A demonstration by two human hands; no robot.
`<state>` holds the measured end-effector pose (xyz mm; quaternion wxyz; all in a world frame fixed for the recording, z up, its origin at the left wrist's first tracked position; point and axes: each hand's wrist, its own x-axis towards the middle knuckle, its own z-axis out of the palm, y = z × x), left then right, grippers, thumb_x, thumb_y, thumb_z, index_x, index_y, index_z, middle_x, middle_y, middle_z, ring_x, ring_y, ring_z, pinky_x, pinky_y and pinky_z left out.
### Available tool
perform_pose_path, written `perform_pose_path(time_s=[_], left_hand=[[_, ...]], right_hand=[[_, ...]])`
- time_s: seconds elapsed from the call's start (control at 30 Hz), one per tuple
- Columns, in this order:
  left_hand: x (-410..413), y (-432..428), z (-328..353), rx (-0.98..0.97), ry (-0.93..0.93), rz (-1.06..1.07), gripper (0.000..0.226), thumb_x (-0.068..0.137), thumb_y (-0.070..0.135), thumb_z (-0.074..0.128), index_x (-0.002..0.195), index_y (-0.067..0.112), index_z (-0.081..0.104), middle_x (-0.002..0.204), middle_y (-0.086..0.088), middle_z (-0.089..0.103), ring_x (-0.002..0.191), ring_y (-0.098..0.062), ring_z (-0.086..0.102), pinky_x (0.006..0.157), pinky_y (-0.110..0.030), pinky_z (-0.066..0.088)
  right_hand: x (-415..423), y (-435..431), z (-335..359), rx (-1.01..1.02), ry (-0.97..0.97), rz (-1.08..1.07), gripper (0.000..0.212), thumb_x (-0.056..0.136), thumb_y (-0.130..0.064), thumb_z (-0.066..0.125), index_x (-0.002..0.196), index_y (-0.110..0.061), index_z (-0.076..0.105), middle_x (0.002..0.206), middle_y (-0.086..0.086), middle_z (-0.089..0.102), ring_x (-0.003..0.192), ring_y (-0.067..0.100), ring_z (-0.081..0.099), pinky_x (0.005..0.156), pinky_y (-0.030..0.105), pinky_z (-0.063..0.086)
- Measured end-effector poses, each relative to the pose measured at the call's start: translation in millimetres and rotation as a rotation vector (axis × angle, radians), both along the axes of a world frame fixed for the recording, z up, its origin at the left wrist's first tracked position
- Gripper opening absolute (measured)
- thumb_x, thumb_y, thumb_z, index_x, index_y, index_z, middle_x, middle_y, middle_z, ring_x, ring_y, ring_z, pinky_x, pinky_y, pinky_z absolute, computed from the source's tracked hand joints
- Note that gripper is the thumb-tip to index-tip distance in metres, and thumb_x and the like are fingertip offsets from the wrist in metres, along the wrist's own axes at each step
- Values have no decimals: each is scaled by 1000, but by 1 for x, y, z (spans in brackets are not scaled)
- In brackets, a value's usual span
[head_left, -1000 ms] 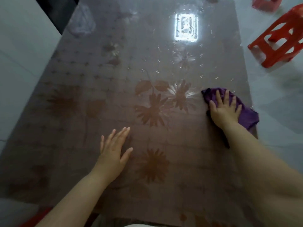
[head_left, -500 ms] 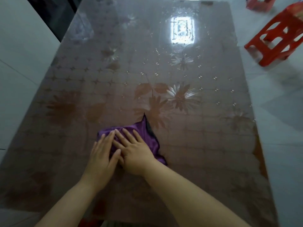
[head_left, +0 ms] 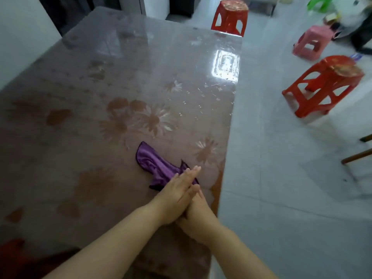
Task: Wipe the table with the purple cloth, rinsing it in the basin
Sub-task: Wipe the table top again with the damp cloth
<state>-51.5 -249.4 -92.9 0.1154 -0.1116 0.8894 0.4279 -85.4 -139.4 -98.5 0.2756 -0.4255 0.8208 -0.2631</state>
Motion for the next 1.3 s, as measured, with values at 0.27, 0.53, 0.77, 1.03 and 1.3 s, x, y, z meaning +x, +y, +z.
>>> perform_pose_path(time_s=[0.27,0.53,0.77,1.03,1.3], left_hand=[[-3,-3,-43,-588,-308,383,74,82,66,0,138,23,-22,150,-1,-26,136,-22,-27,109,-39,-20],[-105,-111,-36,-536,-533,613,72,75,78,23,132,54,-14,147,-13,-31,131,-49,-25,107,-60,-11],[-154,-154,-41,-548,-539,748,77,76,77,24,136,48,-14,150,-12,-27,134,-46,-22,108,-60,-9],[-139,-17,-46,-623,-392,407,63,86,61,5,133,35,-30,151,-5,-24,135,-33,-27,110,-50,-14],[-41,40,-27,-648,-419,702,74,79,74,10,142,36,15,154,-14,2,134,-30,24,104,-37,27]], right_hand=[[-59,167,-2,-197,23,-461,38,75,-29,53,97,-60,54,107,-14,57,100,-1,53,88,13,34],[-97,202,-26,-148,-263,-538,56,76,3,69,79,-53,65,90,-6,65,93,-3,58,73,3,44],[-214,172,-35,-133,-259,-495,63,76,16,61,71,-47,68,75,-1,70,79,-2,63,65,2,46],[-328,85,-3,-135,-366,-282,36,86,8,54,86,-26,67,91,-5,71,73,-4,62,67,4,44],[-322,7,10,-84,-398,46,37,86,4,55,81,-32,66,72,-12,68,62,-6,58,56,4,40]])
